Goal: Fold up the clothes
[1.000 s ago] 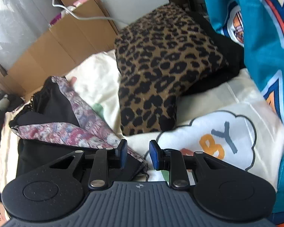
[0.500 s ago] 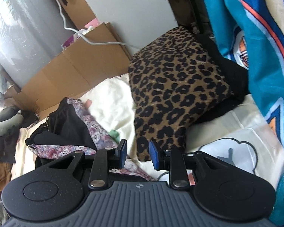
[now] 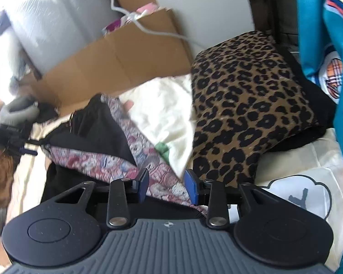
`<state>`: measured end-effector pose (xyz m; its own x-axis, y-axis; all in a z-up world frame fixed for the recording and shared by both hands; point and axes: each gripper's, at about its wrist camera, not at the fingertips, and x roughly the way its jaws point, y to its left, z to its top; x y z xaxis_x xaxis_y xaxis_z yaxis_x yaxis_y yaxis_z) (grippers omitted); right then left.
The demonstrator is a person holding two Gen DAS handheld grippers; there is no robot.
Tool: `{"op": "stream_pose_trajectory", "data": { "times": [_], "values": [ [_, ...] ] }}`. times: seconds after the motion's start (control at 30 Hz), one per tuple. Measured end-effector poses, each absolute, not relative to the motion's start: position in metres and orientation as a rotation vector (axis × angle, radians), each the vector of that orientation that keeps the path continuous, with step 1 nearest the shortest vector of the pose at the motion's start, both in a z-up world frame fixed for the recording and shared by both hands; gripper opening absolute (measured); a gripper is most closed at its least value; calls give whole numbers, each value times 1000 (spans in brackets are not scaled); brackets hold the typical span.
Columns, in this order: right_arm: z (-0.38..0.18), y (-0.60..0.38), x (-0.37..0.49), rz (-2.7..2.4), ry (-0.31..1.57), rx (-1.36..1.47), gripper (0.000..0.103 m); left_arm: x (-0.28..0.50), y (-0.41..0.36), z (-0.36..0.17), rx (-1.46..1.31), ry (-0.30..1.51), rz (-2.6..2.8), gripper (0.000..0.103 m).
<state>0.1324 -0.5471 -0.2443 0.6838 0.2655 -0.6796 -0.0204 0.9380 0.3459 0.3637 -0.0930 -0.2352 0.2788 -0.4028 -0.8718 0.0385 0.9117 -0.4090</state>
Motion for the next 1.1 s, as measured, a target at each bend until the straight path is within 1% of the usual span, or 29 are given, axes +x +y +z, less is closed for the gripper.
{"op": "stream_pose_trajectory", "data": {
  "times": [0.07,0.13,0.43,0.47,0.53,0.6,0.7,0.87,0.9,0.97,1.0,1.03,1.07,1.1],
  "values": [
    [-247,-539,134,182,817,293,45,364,-90,-247,-349,1251,-277,51],
    [-251,-530,135,199,829,258,51,363,-86,-258,-370,1246,-264,51],
    [-276,-484,156,262,871,62,51,361,-76,-290,-491,1209,-231,51],
    [-278,-480,158,260,870,39,51,361,-75,-291,-510,1207,-236,50],
    [-281,-476,160,250,868,-6,51,363,-74,-292,-544,1201,-245,40],
    [-285,-475,161,240,873,-40,51,365,-74,-289,-563,1191,-258,23],
    [-291,-478,159,222,890,-66,51,366,-76,-279,-565,1170,-289,15],
    [-300,-481,154,204,895,-91,51,373,-82,-258,-596,1144,-336,13],
    [-301,-481,154,205,895,-91,50,375,-84,-255,-612,1138,-343,13],
    [-303,-483,153,210,903,-74,46,379,-87,-249,-646,1127,-357,13],
    [-303,-484,154,210,906,-68,36,382,-90,-246,-653,1120,-364,13],
    [-304,-485,155,209,910,-63,29,385,-93,-243,-657,1113,-372,13],
    [-304,-486,155,208,913,-59,27,388,-97,-240,-659,1108,-377,13],
    [-304,-487,156,208,912,-56,22,391,-101,-238,-662,1106,-376,13]
  ]
}}
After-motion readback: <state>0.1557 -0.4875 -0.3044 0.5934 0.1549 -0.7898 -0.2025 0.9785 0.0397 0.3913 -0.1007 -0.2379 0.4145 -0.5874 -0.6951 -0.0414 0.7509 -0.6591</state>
